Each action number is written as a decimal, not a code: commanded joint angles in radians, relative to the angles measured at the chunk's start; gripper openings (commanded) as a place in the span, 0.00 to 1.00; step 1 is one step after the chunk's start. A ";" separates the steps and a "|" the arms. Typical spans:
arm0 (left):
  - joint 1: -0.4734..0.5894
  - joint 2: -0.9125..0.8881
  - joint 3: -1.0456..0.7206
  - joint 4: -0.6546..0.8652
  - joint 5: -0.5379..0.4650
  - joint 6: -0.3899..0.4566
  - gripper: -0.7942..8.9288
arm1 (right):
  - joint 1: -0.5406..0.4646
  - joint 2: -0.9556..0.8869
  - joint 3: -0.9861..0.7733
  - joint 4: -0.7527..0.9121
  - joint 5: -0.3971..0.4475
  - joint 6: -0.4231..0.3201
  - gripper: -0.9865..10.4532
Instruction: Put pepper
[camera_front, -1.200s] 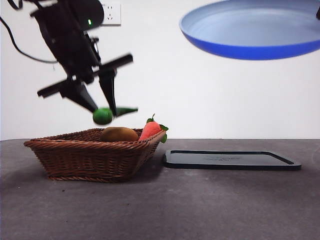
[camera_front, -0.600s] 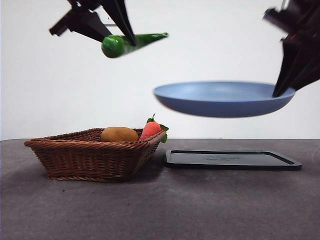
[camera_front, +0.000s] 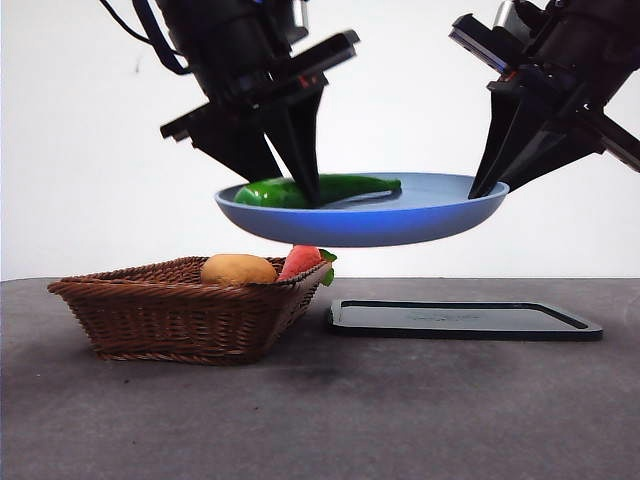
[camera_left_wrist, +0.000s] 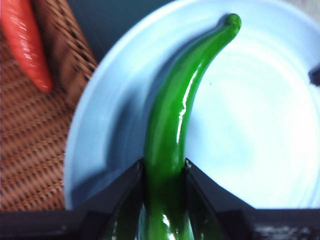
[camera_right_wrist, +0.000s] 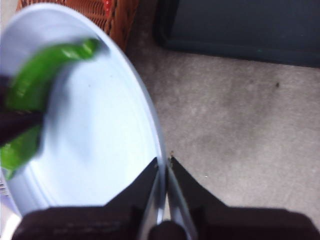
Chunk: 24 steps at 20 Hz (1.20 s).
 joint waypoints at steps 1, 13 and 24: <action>-0.018 0.029 0.014 -0.006 -0.006 0.020 0.19 | 0.007 0.010 0.019 0.014 -0.008 0.017 0.09; -0.029 -0.036 0.016 -0.002 0.000 0.021 0.33 | 0.005 0.010 0.019 0.006 -0.005 0.006 0.09; -0.027 -0.326 0.016 -0.044 -0.006 0.074 0.33 | -0.207 0.035 0.022 0.090 -0.005 0.018 0.09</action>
